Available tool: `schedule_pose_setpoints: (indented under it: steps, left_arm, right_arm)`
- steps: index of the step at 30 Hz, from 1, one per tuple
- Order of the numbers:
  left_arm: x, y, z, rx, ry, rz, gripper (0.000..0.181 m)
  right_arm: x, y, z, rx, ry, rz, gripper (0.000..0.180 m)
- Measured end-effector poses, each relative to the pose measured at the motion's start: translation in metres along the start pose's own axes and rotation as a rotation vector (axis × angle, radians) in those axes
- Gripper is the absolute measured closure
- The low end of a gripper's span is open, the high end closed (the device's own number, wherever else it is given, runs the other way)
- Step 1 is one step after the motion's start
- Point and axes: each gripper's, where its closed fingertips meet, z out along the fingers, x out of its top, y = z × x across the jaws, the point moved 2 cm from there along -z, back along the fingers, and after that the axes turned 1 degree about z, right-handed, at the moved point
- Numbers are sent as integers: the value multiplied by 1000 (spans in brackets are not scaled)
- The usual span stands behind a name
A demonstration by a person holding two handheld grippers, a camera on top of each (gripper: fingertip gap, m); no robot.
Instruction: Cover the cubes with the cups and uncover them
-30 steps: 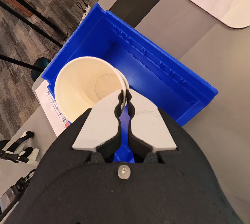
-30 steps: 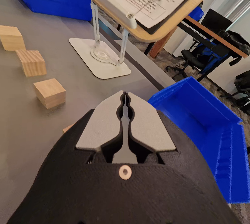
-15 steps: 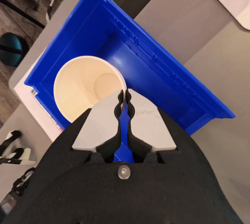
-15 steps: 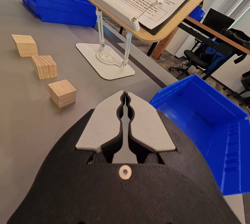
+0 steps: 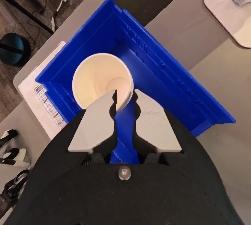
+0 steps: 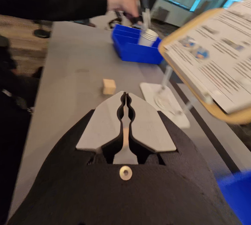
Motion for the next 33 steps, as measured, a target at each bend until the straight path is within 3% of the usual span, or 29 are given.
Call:
schedule_pose_setpoints:
  steps: [1,4,7,12,16,23,33]
  left_arm:
    - [-2,-1,-2,32,-7,7,161]
    - [-8,-2,-14,78,19,-10,161]
    - [-13,0,-33,89,52,-32,161]
    - [-29,-5,-49,125,14,-13,161]
    - [-27,-6,-44,137,-14,40,160]
    - [-15,-5,-14,148,-89,164,162]
    - [-8,-4,2,88,-55,191,175]
  right_arm:
    - [14,-16,19,61,-8,-24,180]
    - [39,-61,74,172,-25,-119,180]
    - [31,-79,103,182,-133,-164,180]
    - [12,-74,79,131,-150,-15,180]
    - [6,-76,66,39,-188,-38,180]
    - [47,-97,95,47,-93,-41,180]
    - [32,-102,84,-9,-108,32,179]
